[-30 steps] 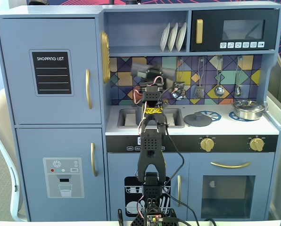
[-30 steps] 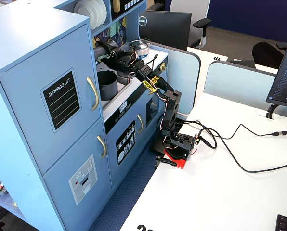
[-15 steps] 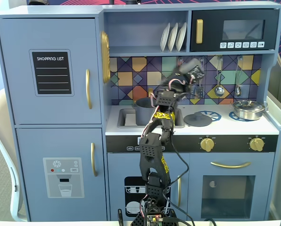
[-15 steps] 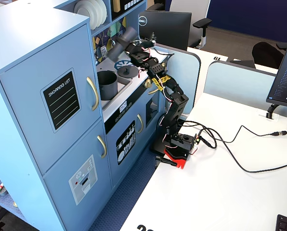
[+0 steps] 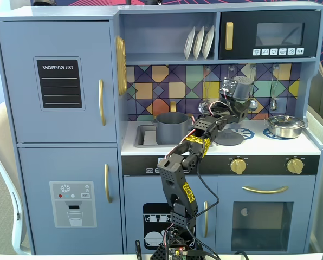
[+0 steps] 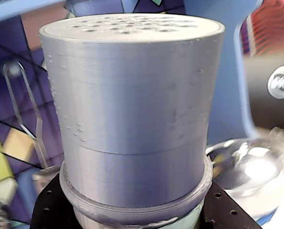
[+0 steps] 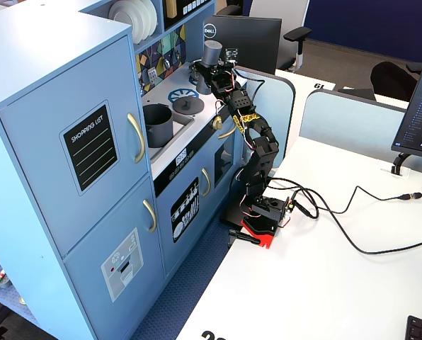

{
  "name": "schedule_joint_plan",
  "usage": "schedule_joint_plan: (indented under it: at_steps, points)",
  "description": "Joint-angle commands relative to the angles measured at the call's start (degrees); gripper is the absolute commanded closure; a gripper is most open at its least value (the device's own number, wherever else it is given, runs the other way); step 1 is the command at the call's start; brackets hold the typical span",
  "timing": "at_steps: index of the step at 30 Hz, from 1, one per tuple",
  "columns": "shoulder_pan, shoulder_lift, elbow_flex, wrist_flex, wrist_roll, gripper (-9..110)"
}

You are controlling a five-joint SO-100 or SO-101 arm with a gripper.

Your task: Put salt in the gray recipient

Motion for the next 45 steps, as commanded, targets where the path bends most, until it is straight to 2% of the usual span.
schedule_joint_plan:
  at_steps: [1,7,11,25,45]
  points:
    - [2.4,-1.8,-1.1,-4.5,-8.2,101]
    - [4.3,-7.9,-4.0,-5.9,-15.6,101]
    - [5.1,-12.4,-7.3,-5.9,-16.6,101]
    - [6.5,-20.7,-14.3,-6.9,-13.0,101]
    - [7.6,-22.4,-8.5,-13.5,-10.8,101]
